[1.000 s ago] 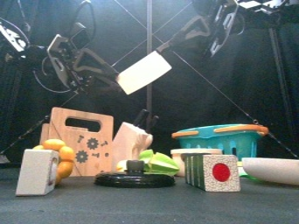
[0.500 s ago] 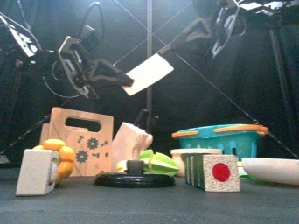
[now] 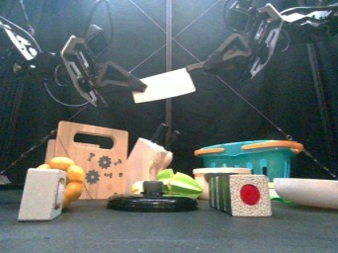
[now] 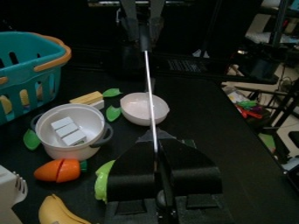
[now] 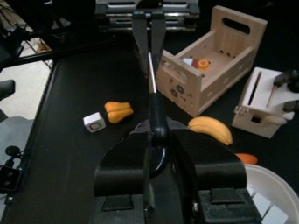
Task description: Grab cleaver with other hand
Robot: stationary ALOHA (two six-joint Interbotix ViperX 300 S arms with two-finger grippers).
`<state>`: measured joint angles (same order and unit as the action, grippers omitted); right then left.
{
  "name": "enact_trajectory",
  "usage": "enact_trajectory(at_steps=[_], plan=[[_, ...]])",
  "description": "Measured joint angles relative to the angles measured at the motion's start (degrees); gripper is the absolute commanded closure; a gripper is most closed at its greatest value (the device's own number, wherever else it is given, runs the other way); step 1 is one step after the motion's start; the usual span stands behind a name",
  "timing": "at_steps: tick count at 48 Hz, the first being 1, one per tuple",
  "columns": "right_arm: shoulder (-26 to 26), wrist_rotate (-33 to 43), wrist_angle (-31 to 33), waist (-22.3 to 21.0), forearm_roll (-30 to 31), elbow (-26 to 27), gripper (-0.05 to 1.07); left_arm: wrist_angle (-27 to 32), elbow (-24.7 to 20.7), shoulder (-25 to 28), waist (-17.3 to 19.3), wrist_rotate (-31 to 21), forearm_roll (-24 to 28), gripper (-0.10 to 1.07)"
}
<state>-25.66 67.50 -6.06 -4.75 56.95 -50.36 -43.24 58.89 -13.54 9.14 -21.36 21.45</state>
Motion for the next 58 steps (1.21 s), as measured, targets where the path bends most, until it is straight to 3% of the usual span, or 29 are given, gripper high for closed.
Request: enact_trajectory(at_steps=[17, 27, 39, 45, 50, 55, 58], plan=[[1.23, 0.0, 1.49, 0.09, -4.57, -0.44, 0.51, 0.0, 0.0, 1.14, 0.18, 0.0, -0.09, 0.69], [1.41, -0.18, 12.57, 1.49, -10.46, 2.46, 0.51, 0.0, -0.18, 1.93, 0.62, 0.0, -0.26, 0.69], [1.41, -0.26, 15.38, 1.76, -27.33, 3.87, 0.51, 0.0, -0.18, 1.93, 0.7, -0.09, -0.26, 0.69], [1.41, -0.35, 16.35, 1.76, -28.74, 3.96, 0.49, 0.0, -0.26, 1.93, 0.62, -0.09, -0.26, 0.69], [0.62, -0.35, 16.79, 1.76, -23.99, 3.43, 0.33, -0.09, -0.18, 1.76, 0.79, -0.09, -0.26, 0.69], [-4.92, 0.0, 18.11, 1.41, -21.36, 0.79, 0.05, 0.0, 0.44, 1.58, 0.79, 0.0, 0.0, 0.69], [-8.0, 0.0, 19.42, 1.41, -22.24, -0.09, -0.02, 0.0, 0.44, 1.58, 0.79, 0.0, 0.0, 0.69]])
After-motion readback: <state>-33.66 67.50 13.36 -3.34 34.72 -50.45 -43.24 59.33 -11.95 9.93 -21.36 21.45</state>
